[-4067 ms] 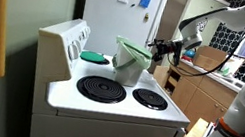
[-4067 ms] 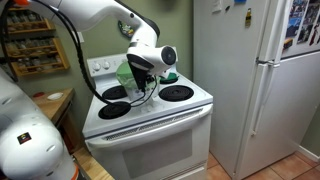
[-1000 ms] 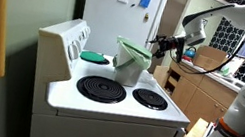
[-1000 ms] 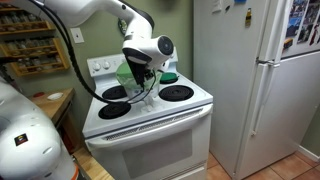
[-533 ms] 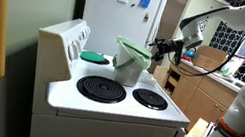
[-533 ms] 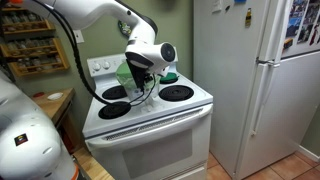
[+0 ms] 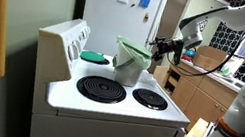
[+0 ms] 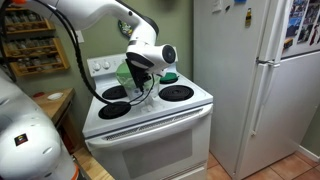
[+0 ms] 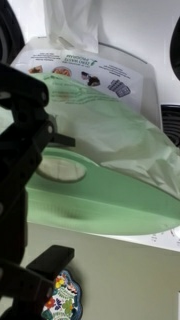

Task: Open the lid on the bin

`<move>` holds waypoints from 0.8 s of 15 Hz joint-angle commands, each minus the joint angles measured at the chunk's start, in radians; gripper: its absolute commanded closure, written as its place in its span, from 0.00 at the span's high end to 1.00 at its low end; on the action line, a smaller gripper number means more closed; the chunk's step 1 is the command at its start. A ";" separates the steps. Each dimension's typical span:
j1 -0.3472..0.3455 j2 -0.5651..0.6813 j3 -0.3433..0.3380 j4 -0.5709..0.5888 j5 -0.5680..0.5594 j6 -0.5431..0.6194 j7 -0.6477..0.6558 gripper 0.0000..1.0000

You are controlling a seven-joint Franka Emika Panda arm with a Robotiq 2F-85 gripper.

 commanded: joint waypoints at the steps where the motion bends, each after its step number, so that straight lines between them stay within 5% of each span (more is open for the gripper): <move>1: -0.011 -0.010 -0.010 -0.005 0.015 -0.042 -0.018 1.00; 12: -0.021 -0.071 -0.015 -0.006 0.007 -0.046 0.000 1.00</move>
